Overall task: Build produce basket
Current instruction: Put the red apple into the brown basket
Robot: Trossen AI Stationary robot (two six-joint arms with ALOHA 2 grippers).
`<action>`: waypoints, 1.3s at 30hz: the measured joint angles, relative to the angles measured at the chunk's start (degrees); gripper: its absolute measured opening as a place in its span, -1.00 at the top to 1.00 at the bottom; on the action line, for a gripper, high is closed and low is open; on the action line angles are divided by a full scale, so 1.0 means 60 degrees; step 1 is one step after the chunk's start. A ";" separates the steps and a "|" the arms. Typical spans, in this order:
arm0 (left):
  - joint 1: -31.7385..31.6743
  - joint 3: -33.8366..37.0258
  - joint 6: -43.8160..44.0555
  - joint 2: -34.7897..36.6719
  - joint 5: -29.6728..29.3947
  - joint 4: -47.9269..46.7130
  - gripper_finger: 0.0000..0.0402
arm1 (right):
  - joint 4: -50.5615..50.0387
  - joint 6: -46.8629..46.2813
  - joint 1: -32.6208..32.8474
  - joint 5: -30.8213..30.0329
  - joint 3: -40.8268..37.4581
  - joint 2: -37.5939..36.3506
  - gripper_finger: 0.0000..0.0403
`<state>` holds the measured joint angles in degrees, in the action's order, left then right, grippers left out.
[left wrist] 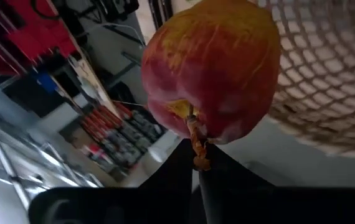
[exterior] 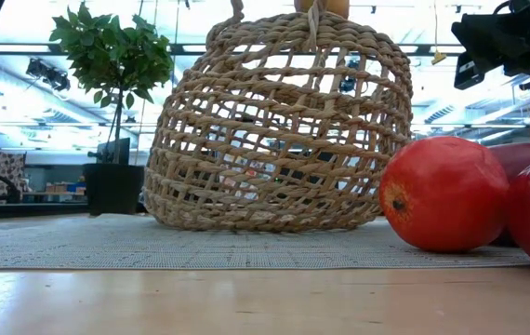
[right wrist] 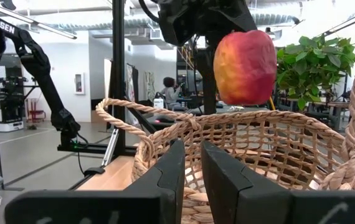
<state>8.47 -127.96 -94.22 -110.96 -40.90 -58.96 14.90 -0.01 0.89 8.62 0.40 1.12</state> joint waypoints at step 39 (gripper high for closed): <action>-0.2331 0.0000 1.6878 0.0062 0.9523 0.0029 0.92 | 0.0000 -0.0003 0.0000 0.0000 0.0000 -0.0003 0.69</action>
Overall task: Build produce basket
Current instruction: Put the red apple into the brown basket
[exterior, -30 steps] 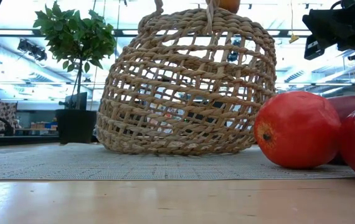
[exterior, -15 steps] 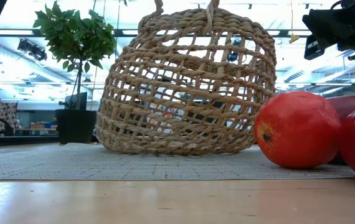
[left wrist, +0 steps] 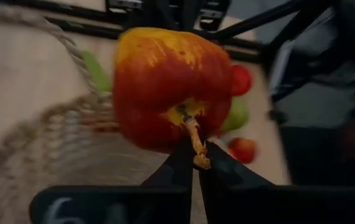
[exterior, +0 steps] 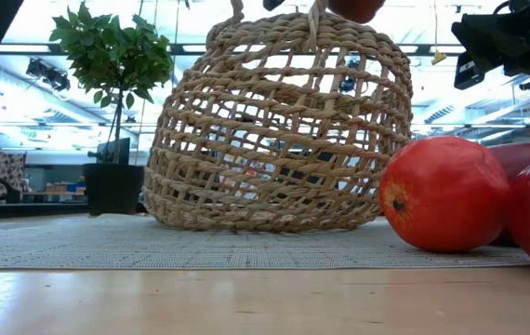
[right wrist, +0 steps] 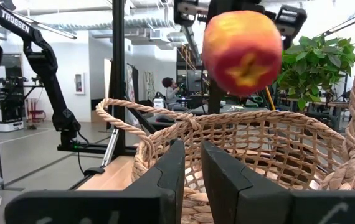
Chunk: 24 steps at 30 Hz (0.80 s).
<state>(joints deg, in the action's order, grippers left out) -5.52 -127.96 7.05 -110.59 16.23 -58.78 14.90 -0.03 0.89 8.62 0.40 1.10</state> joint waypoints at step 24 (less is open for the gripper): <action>-0.0295 0.0000 0.6711 0.0000 0.3060 -0.0626 0.89 | 0.0000 0.0000 0.0000 0.0001 -0.0003 0.0003 0.69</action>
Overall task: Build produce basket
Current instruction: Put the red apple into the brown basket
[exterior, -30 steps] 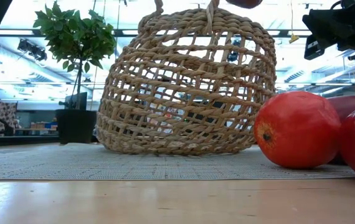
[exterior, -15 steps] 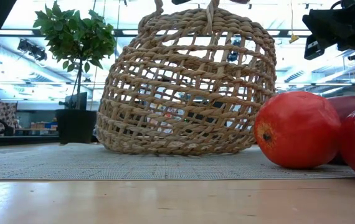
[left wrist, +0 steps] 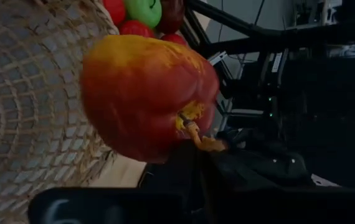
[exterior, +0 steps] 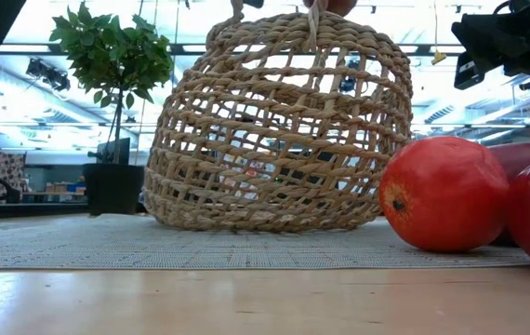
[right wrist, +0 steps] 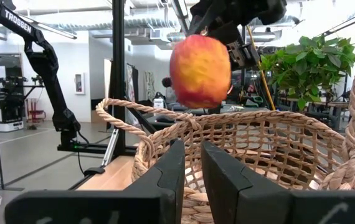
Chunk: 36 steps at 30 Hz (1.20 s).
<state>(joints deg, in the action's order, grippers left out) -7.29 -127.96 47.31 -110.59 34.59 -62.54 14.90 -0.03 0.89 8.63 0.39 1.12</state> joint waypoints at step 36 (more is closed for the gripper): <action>0.0963 0.0004 -0.0221 -0.1600 -0.3475 0.1015 0.92 | -0.0004 0.0001 0.0000 -0.0001 0.0003 0.0003 0.69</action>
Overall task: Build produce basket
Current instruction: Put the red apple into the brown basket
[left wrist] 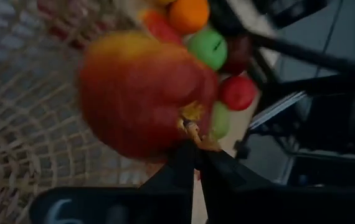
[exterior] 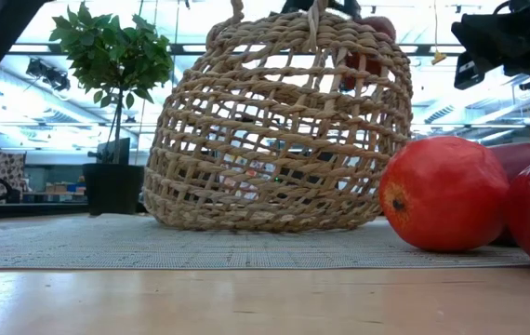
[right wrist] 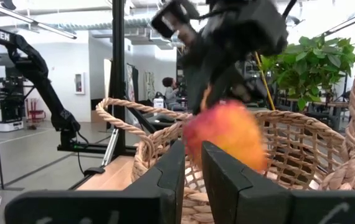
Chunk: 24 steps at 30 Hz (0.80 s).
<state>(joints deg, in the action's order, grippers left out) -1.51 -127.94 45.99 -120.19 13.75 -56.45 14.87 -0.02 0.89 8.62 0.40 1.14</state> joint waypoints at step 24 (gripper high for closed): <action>-0.0041 0.0000 -0.1983 -0.1868 -0.1541 -0.2270 0.92 | 0.0001 0.0002 0.0000 0.0000 -0.0001 0.0005 0.69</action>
<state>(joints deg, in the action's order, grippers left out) -1.76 -127.94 34.09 -131.39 4.50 -70.07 14.88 -0.01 0.89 8.62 0.40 1.17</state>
